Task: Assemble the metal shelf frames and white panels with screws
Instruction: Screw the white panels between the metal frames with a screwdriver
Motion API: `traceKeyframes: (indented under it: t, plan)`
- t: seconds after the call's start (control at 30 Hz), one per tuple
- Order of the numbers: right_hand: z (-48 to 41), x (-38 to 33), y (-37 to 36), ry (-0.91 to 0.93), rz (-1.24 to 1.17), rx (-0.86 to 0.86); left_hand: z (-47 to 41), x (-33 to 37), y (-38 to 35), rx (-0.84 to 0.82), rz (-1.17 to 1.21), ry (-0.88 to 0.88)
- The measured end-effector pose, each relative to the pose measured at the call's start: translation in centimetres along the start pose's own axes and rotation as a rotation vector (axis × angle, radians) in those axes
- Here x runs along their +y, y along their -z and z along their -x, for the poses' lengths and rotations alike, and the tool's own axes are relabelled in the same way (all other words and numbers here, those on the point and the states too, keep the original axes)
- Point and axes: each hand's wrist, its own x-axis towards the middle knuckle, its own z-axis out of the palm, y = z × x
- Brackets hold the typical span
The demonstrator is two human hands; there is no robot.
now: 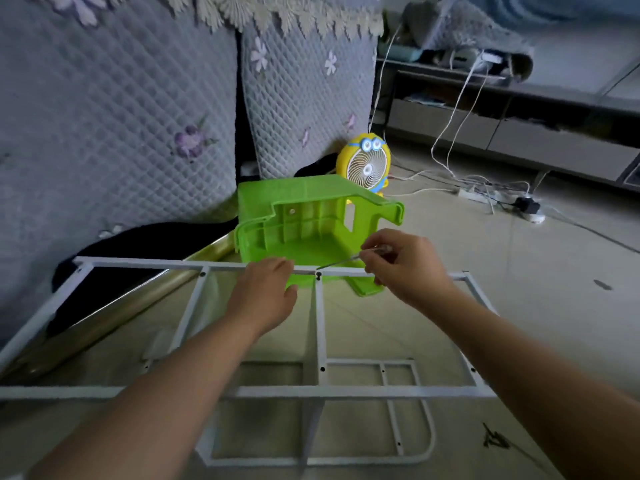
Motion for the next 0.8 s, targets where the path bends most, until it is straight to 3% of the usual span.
traceKeyframes:
  t: [0.17, 0.47, 0.8]
  plan:
    - [-2.1, -0.7, -0.7, 0.082, 0.124, -0.053, -1.9, -1.5, 0.3, -0.075, 0.012, 0.019]
    - [-3.3, 0.0, -0.2, 0.170, 0.148, -0.108, -2.4, -1.9, -1.0, 0.072, 0.120, 0.076]
    - [-3.8, 0.1, -0.4, 0.205, 0.217, -0.143, -2.3, -1.6, -0.7, 0.063, 0.065, 0.090]
